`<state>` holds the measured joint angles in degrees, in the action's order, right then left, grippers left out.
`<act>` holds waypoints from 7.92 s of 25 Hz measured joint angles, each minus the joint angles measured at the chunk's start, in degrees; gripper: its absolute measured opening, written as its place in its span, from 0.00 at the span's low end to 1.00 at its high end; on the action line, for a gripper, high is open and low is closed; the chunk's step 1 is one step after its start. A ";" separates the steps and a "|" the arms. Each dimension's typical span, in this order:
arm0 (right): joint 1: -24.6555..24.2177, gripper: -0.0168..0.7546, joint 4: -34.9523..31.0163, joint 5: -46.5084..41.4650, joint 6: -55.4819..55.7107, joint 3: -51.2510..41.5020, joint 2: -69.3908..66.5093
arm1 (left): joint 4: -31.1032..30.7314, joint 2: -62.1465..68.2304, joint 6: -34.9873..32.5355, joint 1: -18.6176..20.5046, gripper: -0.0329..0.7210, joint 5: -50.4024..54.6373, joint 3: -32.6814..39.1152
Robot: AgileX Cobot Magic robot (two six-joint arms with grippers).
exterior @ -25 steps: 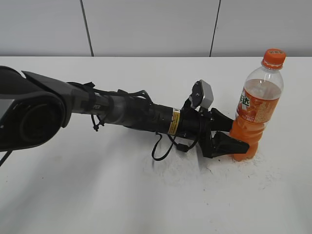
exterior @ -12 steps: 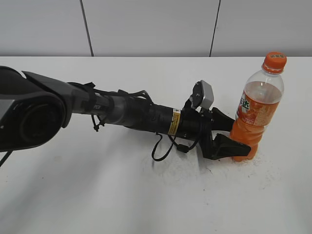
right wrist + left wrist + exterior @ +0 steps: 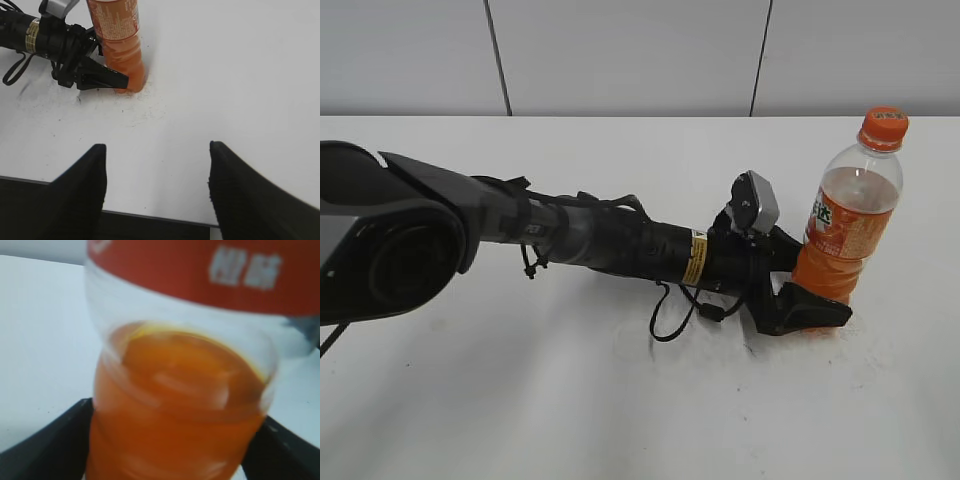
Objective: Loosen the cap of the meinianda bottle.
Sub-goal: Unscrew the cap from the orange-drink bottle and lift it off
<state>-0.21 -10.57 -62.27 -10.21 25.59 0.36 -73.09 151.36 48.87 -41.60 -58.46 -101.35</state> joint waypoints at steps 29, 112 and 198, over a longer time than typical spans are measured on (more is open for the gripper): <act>0.00 0.64 -16.46 17.29 -2.22 8.57 -24.59 | -2.12 0.00 -0.37 -0.52 0.78 1.33 -0.45; 15.05 0.38 1.14 -7.47 -27.70 54.34 -89.30 | -3.11 -0.05 -0.42 -0.47 0.78 1.02 -0.50; 15.05 0.38 0.23 -6.64 -34.19 54.64 -89.46 | -3.93 -0.16 -0.36 -0.52 0.78 1.15 -0.50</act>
<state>14.84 -10.34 -68.91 -44.40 80.22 -89.10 -77.02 151.20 48.51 -42.12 -57.31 -101.85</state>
